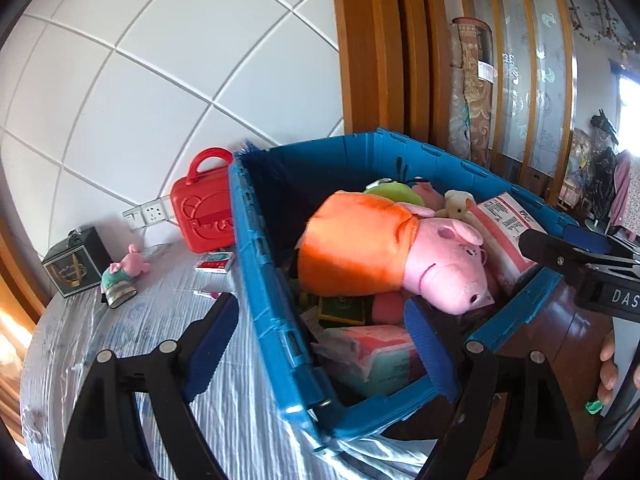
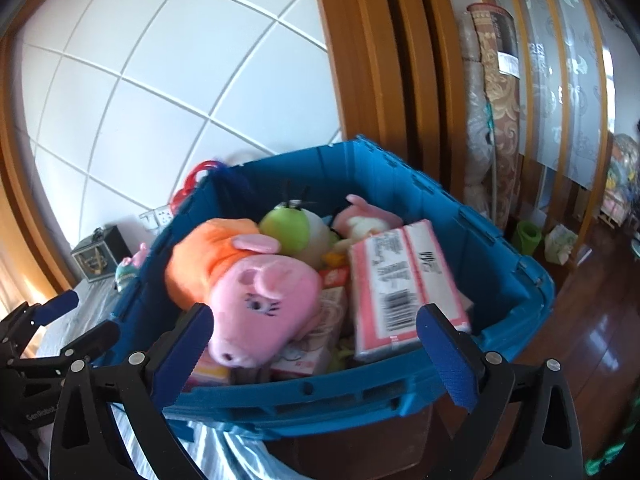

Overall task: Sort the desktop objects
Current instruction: 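Move both grippers back from the bin over the bed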

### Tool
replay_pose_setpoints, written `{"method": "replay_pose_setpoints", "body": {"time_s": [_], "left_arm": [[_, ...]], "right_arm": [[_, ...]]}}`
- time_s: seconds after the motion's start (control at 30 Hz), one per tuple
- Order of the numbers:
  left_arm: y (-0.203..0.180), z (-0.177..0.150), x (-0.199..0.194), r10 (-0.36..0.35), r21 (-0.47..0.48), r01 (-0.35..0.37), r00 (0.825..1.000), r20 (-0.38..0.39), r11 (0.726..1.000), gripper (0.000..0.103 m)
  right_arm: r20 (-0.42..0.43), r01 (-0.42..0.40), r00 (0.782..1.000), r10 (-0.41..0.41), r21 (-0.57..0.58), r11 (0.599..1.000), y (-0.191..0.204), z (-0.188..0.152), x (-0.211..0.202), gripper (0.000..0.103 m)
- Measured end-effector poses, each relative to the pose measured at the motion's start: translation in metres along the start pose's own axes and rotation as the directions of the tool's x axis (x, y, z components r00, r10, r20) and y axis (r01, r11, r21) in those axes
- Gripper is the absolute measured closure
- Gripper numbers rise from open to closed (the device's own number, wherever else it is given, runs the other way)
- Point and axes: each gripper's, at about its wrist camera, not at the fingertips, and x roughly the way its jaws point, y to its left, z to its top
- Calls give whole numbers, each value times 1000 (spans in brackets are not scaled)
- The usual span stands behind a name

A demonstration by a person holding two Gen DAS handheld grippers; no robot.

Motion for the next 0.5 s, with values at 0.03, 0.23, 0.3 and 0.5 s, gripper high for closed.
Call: {"method": "replay_pose_setpoints", "body": {"time_s": [0.03, 0.23, 0.3, 0.5], "left_arm": [[7, -2, -3, 5, -8, -5, 1000, 6, 1000, 18], [53, -16, -19, 21, -67, -19, 1000, 22, 998, 18], [74, -22, -25, 26, -88, -24, 999, 27, 996, 18], [163, -52, -44, 48, -136, -42, 998, 43, 990, 18]], "right_arm": [[7, -6, 1000, 6, -5, 1000, 6, 0, -1, 0], [29, -24, 999, 26, -63, 998, 61, 2, -4, 0], [35, -28, 999, 31, -75, 997, 85, 0, -4, 0], [43, -48, 998, 54, -125, 991, 185, -9, -4, 0]]}}
